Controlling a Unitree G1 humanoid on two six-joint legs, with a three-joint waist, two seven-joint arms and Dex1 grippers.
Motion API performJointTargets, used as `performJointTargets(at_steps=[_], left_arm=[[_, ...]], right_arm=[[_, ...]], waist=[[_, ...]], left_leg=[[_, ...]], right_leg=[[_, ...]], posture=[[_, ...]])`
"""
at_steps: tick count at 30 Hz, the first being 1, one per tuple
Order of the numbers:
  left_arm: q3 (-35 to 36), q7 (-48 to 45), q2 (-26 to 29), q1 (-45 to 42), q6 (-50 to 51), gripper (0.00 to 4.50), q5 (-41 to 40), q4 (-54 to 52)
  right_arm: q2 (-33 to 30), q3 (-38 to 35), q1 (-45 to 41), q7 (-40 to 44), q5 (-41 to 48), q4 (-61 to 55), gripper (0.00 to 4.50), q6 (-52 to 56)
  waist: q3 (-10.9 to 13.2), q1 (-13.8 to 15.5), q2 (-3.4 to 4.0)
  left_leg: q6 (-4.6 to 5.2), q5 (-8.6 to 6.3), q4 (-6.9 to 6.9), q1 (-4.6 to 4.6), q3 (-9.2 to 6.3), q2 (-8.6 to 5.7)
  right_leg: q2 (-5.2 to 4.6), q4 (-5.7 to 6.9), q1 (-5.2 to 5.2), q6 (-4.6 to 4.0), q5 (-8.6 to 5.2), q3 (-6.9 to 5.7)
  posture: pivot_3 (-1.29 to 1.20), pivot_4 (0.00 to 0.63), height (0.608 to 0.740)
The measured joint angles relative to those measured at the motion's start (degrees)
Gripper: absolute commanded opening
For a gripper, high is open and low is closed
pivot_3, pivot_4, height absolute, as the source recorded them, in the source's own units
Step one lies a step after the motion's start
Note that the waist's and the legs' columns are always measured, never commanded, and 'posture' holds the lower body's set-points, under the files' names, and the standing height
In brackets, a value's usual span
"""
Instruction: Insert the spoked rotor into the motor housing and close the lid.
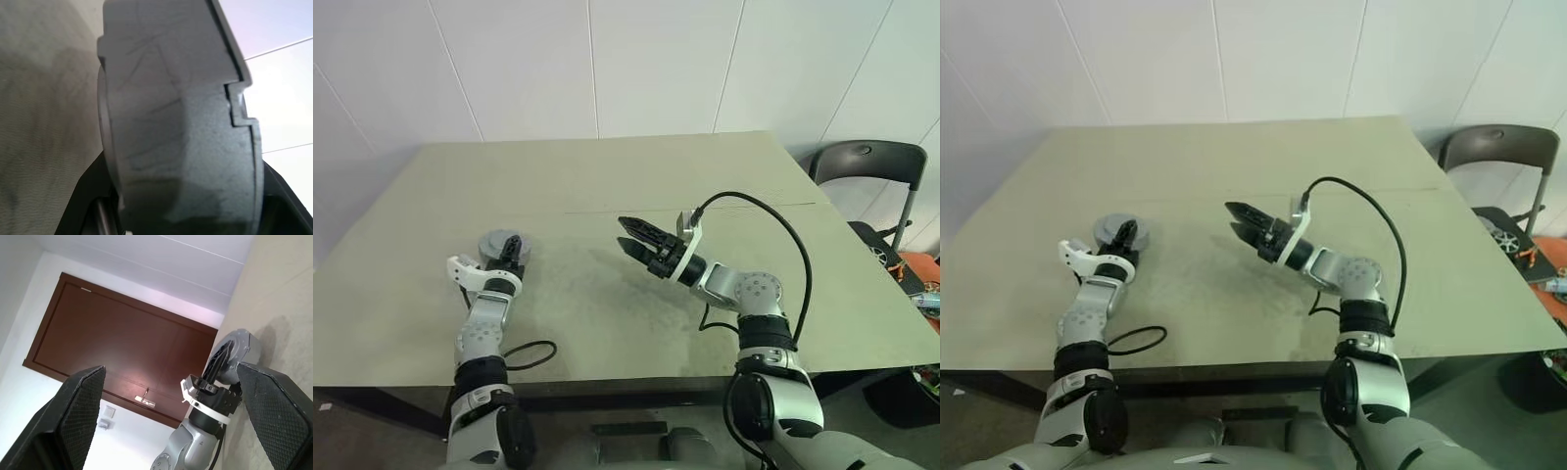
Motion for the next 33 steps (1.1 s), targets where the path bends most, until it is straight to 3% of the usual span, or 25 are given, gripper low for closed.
performJointTargets(at_steps=[12,19,24,29,33], left_arm=[[1.3,1.9,0.6,-1.7,-1.8,2.29,1.3,3.4],[1.8,3.6,0.6,-3.0,-3.5,4.44,1.7,4.1],[1.7,6.4,0.7,-3.8,-6.5,4.48,3.1,4.7],[-1.0,13.4,3.5,-3.4,-16.3,4.48,14.1,6.6],[-1.1,18.7,6.7,-1.4,-19.7,4.48,20.4,6.8]], right_arm=[[-0.1,0.4,0.3,0.4,0.0,-0.4,4.44,0.0],[-0.1,0.5,0.3,0.5,0.0,-0.4,4.49,-0.1],[-0.1,0.6,0.3,0.6,0.0,-0.4,4.49,-0.2],[-1.1,2.0,0.3,2.3,-0.3,-0.5,4.49,-1.2],[-4.2,2.6,0.0,4.0,-2.3,-0.4,4.49,-4.4]], waist=[[0.0,-0.2,-0.01],[0.0,-0.2,-0.01],[0.0,-0.7,0.00],[-0.1,-3.3,0.02],[-0.1,-3.3,0.02]], left_leg=[[0.00,0.00,-0.01,0.02,-0.01,0.01],[-0.01,0.01,0.00,0.18,0.00,0.02],[-0.04,0.02,0.03,0.34,0.01,0.15],[-0.05,0.02,-0.09,0.51,0.07,0.27],[-0.05,0.02,-0.10,0.29,0.01,0.34]], right_leg=[[0.00,0.02,-0.01,0.01,0.01,0.02],[0.02,0.10,0.08,0.01,0.01,0.03],[0.23,0.11,0.20,-0.07,0.06,0.02],[0.35,0.13,0.18,-0.09,0.09,0.05],[0.43,0.15,-0.04,-0.27,0.20,0.03]], posture=[[0.00,0.000,0.740],[0.00,0.000,0.740],[0.00,0.000,0.740],[0.00,0.000,0.740],[0.00,0.000,0.740]])
